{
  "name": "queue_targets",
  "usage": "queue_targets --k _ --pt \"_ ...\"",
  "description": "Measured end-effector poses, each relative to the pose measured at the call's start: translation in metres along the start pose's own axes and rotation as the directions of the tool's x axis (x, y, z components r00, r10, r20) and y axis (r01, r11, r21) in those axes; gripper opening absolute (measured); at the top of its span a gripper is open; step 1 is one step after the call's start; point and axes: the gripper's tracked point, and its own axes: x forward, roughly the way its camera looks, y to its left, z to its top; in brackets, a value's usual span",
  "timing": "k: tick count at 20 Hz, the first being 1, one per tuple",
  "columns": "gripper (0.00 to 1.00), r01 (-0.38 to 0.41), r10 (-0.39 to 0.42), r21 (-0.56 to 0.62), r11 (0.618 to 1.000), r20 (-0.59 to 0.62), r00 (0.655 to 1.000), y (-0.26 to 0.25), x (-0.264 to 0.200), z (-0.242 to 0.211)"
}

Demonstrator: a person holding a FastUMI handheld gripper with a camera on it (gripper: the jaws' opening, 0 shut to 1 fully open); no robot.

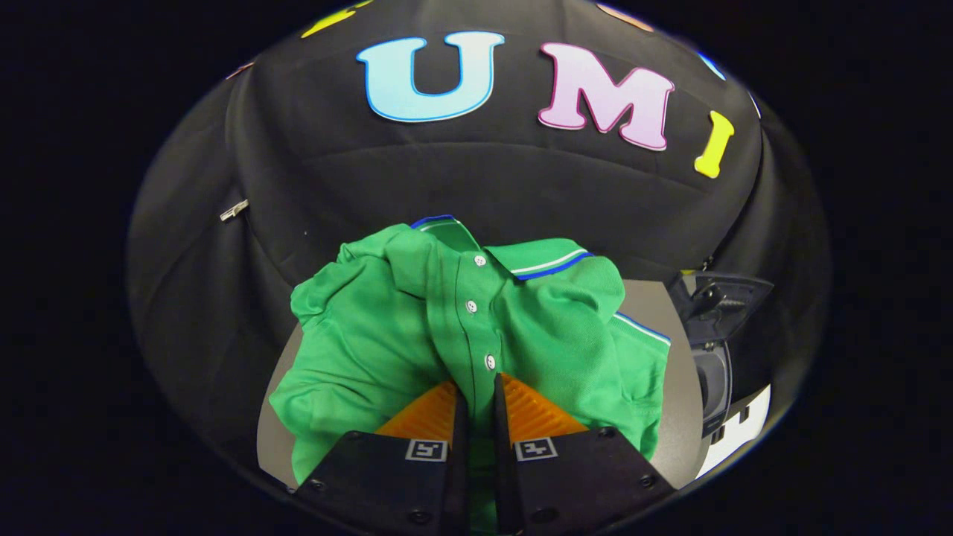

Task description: Put the clothes into the washing machine and then close the washing machine lid.

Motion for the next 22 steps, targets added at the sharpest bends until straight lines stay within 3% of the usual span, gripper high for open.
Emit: queue_targets --k 3,5,13,15,22 --pt "0.18 0.014 -0.011 -0.053 0.998 0.059 0.998 -0.001 -0.012 0.019" --pt "0.04 0.000 0.003 -0.047 0.999 0.069 0.998 0.002 -0.018 0.022" --pt "0.04 -0.020 0.032 -0.078 0.997 0.159 0.987 -0.017 -0.057 0.055" --pt "0.04 -0.081 0.096 -0.098 0.992 0.154 0.983 -0.011 -0.063 0.052" --pt "0.04 -0.180 0.203 -0.126 0.976 0.203 0.958 -0.038 -0.085 0.048"
